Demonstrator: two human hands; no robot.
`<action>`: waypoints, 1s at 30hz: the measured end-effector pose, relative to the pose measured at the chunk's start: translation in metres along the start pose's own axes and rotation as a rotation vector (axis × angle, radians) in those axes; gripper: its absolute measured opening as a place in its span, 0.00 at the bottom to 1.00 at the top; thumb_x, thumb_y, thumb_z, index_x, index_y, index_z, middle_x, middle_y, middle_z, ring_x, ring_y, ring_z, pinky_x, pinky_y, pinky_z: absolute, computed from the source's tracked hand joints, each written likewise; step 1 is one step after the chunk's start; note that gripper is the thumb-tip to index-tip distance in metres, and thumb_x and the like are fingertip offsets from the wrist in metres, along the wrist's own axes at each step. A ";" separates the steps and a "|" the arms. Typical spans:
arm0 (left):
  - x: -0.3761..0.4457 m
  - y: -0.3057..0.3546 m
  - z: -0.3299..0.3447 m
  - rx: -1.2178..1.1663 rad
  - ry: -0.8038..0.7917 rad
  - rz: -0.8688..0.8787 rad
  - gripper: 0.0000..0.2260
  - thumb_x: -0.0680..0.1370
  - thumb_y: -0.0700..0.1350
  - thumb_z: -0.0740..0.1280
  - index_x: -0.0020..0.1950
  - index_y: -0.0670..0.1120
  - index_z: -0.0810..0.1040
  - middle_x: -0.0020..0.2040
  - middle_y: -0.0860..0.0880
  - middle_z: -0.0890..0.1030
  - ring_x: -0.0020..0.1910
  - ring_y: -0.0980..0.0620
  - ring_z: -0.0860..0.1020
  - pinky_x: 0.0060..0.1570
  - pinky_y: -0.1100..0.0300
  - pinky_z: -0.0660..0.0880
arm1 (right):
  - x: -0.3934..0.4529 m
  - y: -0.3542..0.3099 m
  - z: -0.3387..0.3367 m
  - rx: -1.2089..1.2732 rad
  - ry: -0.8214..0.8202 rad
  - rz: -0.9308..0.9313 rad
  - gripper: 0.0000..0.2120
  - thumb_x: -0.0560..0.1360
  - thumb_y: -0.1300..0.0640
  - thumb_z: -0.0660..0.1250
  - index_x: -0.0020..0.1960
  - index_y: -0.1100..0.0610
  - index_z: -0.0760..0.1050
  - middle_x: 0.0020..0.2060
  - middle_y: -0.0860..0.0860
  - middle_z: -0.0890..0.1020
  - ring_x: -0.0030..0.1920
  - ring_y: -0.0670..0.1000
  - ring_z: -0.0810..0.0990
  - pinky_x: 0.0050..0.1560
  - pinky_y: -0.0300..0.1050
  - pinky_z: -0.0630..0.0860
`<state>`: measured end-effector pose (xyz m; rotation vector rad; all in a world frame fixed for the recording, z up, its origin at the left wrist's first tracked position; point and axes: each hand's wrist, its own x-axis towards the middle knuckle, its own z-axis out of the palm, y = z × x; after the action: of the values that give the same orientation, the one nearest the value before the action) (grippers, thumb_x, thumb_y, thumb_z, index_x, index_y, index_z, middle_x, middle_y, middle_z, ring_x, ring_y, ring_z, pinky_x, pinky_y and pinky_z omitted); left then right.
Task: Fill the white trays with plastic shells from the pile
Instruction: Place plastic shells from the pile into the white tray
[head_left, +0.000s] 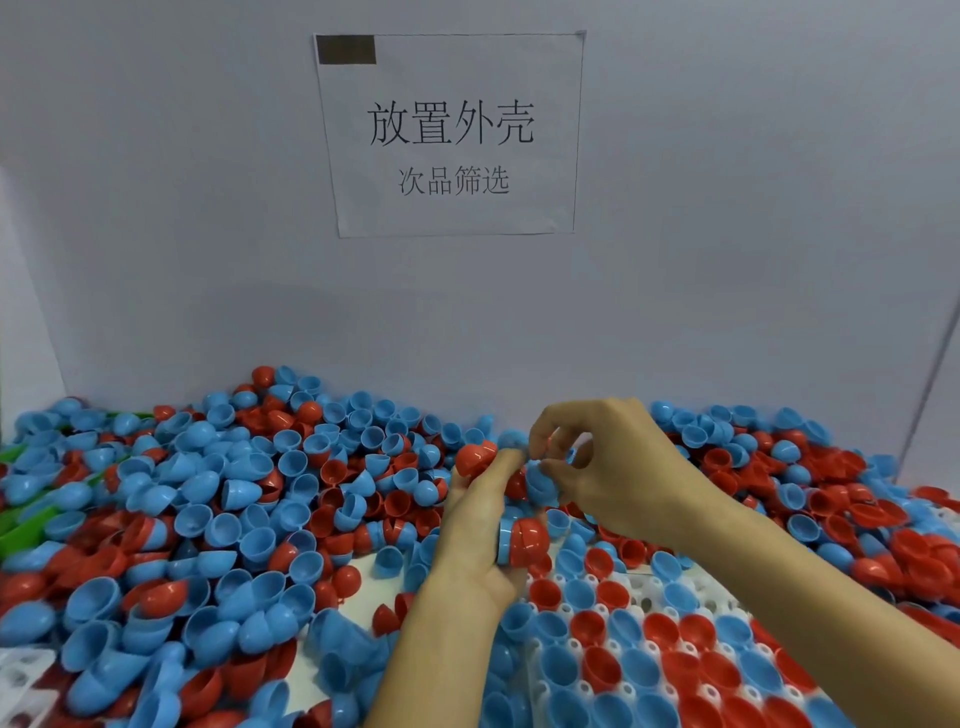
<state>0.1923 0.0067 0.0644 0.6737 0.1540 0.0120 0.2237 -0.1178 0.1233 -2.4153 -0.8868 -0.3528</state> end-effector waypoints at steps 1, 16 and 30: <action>0.000 0.000 0.000 0.000 -0.013 -0.014 0.23 0.75 0.43 0.74 0.69 0.44 0.76 0.61 0.36 0.82 0.46 0.43 0.84 0.42 0.49 0.84 | 0.000 0.001 -0.001 0.000 0.003 0.000 0.16 0.75 0.62 0.73 0.40 0.40 0.76 0.38 0.44 0.81 0.33 0.41 0.80 0.34 0.32 0.77; 0.000 0.008 0.000 0.040 0.003 0.066 0.20 0.77 0.45 0.71 0.66 0.38 0.78 0.44 0.42 0.85 0.35 0.50 0.85 0.26 0.61 0.77 | 0.002 0.008 0.002 0.204 0.003 0.116 0.08 0.77 0.62 0.70 0.54 0.53 0.82 0.38 0.48 0.84 0.35 0.44 0.84 0.37 0.32 0.79; 0.005 0.010 -0.008 0.047 0.112 0.099 0.08 0.77 0.42 0.71 0.39 0.47 0.77 0.30 0.50 0.79 0.23 0.58 0.76 0.20 0.65 0.71 | -0.023 0.071 -0.032 -0.044 -0.163 0.271 0.04 0.76 0.57 0.72 0.45 0.48 0.81 0.37 0.50 0.85 0.35 0.47 0.83 0.41 0.36 0.80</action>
<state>0.1964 0.0196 0.0637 0.7277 0.2295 0.1419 0.2514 -0.1935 0.1115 -2.5915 -0.6104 -0.0753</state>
